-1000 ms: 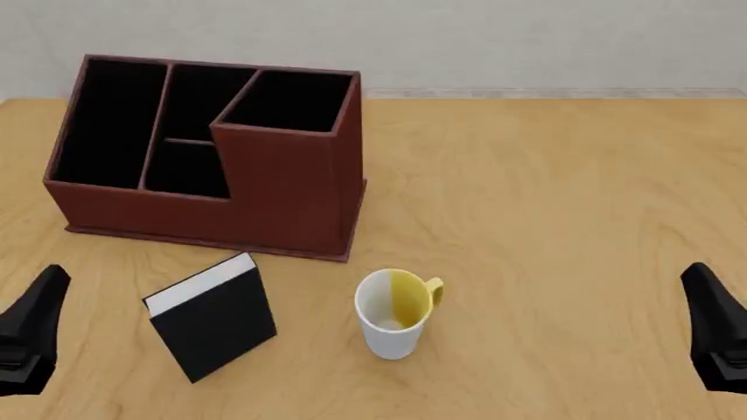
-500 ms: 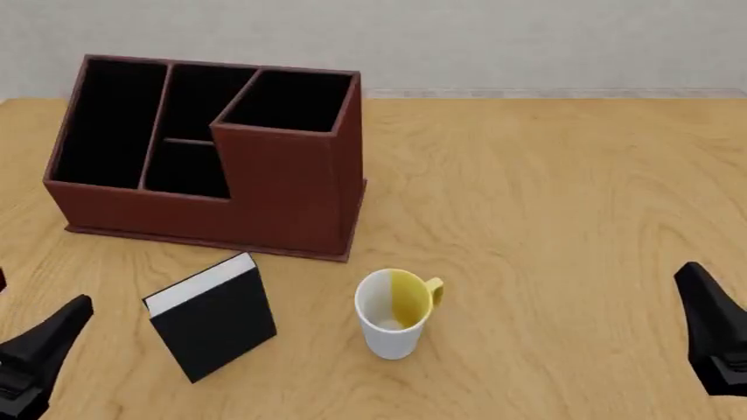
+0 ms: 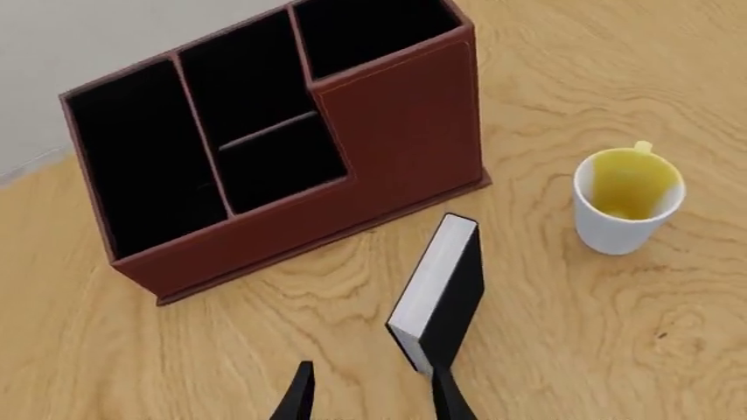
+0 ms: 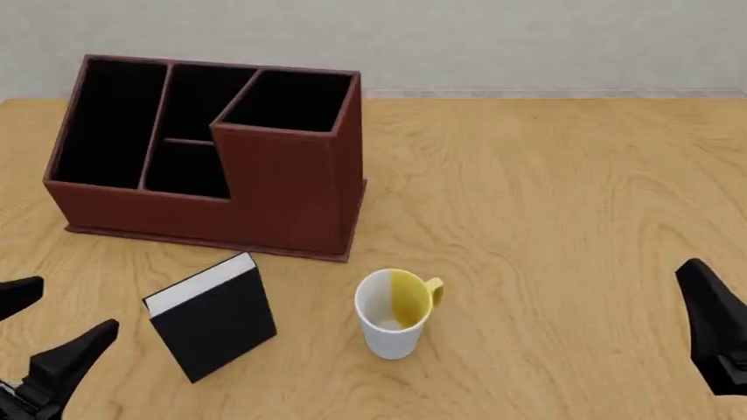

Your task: Pick up the book and place it in the right compartment of the caddy.

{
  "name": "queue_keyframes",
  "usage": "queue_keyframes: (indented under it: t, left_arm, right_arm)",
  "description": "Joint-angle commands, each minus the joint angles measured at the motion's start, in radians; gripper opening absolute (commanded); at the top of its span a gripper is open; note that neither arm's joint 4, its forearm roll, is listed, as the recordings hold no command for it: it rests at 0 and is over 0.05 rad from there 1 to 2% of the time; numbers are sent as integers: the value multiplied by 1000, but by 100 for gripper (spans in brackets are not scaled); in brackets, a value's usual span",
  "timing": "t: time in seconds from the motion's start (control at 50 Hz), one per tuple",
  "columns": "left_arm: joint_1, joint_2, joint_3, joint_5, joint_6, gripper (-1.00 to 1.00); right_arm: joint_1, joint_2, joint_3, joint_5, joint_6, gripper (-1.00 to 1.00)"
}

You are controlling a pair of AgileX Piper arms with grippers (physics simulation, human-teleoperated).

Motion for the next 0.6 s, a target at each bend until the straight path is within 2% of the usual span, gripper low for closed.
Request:
queue_keyframes:
  t: [0.02,0.36,0.6]
  left_arm:
    - [-24,108,37,-84,0,100]
    - [-15,341,100,-345,9,100]
    - [-36,454,111,-456,-9,100]
  right_arm:
    - [-1,0,1,-3,12,100]
    - [-6,0,-3,0,14,100]
    - [-10,0,-14,10,11,100]
